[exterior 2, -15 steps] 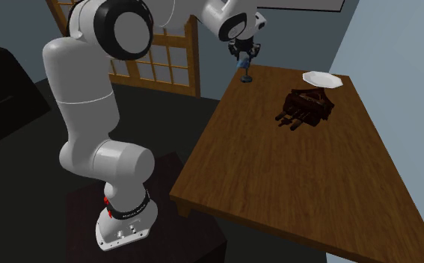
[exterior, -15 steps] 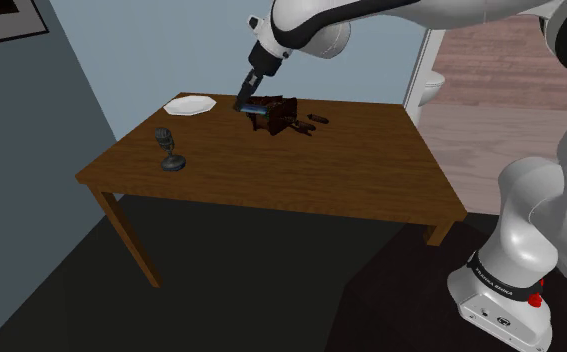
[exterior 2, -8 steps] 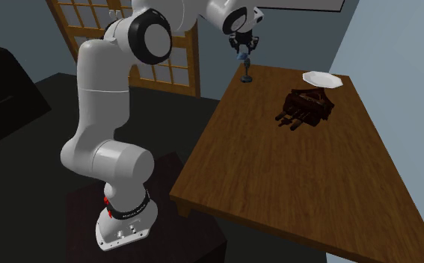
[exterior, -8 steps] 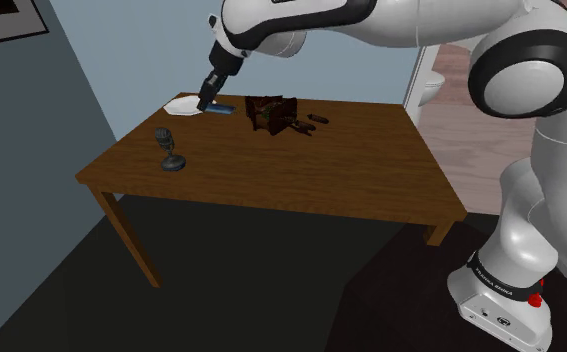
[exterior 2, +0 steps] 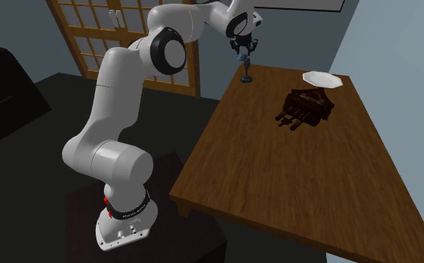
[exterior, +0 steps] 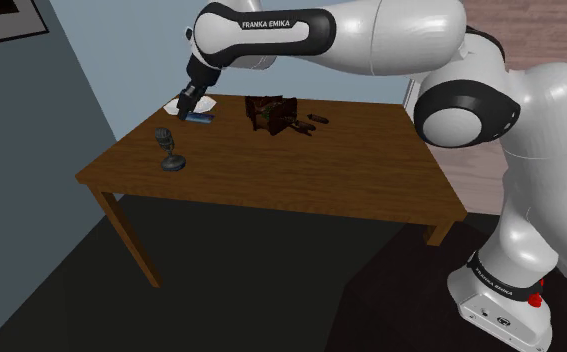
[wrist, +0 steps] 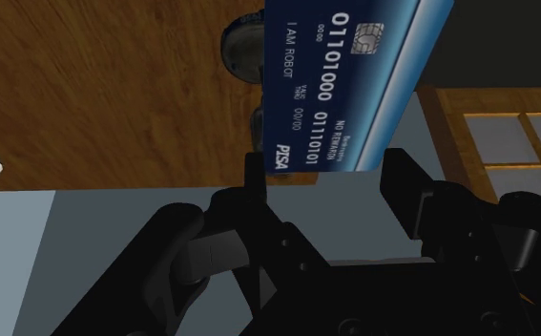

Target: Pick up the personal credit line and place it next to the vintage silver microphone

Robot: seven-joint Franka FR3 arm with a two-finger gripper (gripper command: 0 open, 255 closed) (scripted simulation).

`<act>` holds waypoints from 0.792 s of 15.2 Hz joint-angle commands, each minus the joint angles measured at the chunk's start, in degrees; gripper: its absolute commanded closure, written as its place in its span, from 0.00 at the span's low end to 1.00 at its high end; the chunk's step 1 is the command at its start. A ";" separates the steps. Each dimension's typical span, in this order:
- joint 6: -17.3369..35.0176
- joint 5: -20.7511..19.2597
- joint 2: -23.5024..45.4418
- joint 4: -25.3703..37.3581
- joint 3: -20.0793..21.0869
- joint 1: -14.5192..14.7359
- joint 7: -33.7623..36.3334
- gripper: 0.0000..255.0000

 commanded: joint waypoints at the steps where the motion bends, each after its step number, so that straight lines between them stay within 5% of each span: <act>1: 1.37 0.24 -0.02 -1.41 0.15 0.33 -0.43 1.00; 12: 8.70 2.41 0.70 -8.41 1.52 1.01 -3.78 1.00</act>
